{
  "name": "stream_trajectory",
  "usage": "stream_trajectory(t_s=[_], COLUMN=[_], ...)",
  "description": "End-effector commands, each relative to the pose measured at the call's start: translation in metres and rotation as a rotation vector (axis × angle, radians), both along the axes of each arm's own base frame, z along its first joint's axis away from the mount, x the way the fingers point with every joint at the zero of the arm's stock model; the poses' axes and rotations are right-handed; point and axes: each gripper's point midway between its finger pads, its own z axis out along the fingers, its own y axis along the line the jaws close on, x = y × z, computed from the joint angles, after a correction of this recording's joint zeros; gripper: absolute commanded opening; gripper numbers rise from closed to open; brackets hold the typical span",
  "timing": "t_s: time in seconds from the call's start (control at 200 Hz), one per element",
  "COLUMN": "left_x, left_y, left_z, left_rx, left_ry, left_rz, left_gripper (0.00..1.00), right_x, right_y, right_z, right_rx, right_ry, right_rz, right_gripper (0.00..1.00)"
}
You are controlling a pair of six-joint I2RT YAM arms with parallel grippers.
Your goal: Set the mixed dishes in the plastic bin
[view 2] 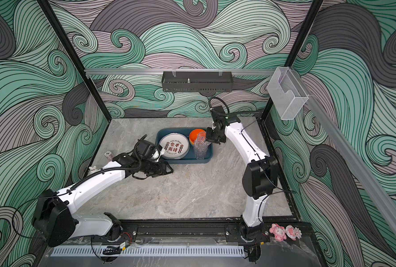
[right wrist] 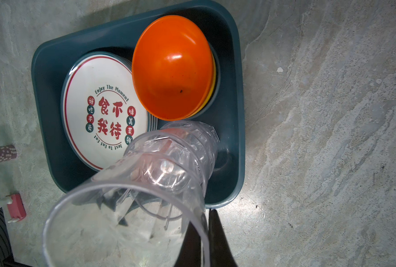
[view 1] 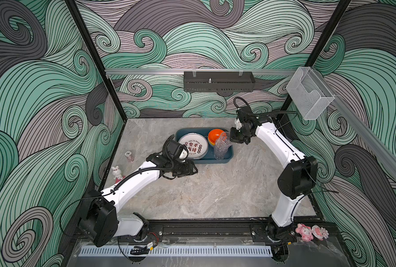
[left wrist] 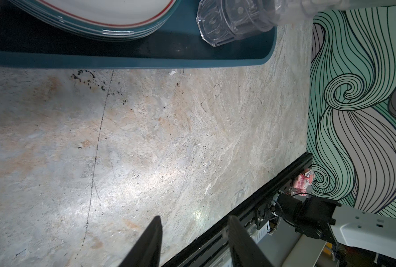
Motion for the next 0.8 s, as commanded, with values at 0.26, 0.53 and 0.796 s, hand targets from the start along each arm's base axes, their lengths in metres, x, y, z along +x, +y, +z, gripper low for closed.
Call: stream_trajectory(t_s=[0.26,0.53,0.796], left_x=[0.000,0.000,0.003], left_y=[0.004,0.005,0.009], left_z=[0.007,0.008,0.015], left_rx=[-0.021,-0.024,-0.026], left_ry=[-0.011,-0.012,-0.038], left_rz=[0.019,0.024,0.040], left_gripper=[0.49,0.49,0.50], right_x=[0.006,0.006,0.003], right_y=[0.011,0.014,0.010], right_z=[-0.002,0.002,0.026], right_rx=[-0.016,-0.016,-0.010], right_ry=[-0.010,-0.020,-0.079], right_rz=[0.026,0.029,0.020], right_gripper=[0.10,0.18,0.28])
